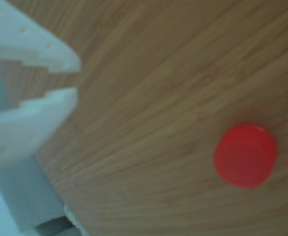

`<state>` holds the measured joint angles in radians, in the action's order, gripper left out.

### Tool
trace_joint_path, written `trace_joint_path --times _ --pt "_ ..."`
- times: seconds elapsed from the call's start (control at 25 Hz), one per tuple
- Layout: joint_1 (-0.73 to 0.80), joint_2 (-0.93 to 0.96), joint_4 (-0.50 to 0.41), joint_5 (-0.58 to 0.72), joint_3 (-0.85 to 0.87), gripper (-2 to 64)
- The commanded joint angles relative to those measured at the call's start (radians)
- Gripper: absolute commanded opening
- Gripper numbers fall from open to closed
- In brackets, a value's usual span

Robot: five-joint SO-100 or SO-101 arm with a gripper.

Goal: Grasp a red cap and put it in the cup.

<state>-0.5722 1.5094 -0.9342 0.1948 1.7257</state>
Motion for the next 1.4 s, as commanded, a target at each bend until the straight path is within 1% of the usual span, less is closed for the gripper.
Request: trace_joint_path --times 0.0,0.24,0.52,0.64,0.76,0.92,1.0,1.16,1.2,1.24,1.36 --pt "-0.008 -0.018 0.018 0.005 -0.095 -0.3" --pt "0.037 -0.103 0.002 0.003 -0.23 -0.3" --pt "0.169 -0.152 -0.055 -0.008 -0.331 -0.3" --pt "0.202 -0.187 -0.061 -0.035 -0.371 -0.3" --pt "0.23 -0.227 -0.061 -0.037 -0.403 -0.3" --pt "0.238 -0.256 -0.061 -0.049 -0.434 -0.1" --pt "0.238 -0.267 -0.058 -0.046 -0.448 3.0" --pt "0.227 -0.302 -0.051 -0.049 -0.477 15.0" --pt "0.225 -0.311 -0.049 -0.049 -0.485 16.8" --pt "0.225 -0.321 -0.049 -0.049 -0.492 17.8" --pt "0.218 -0.336 -0.048 -0.048 -0.514 17.9"
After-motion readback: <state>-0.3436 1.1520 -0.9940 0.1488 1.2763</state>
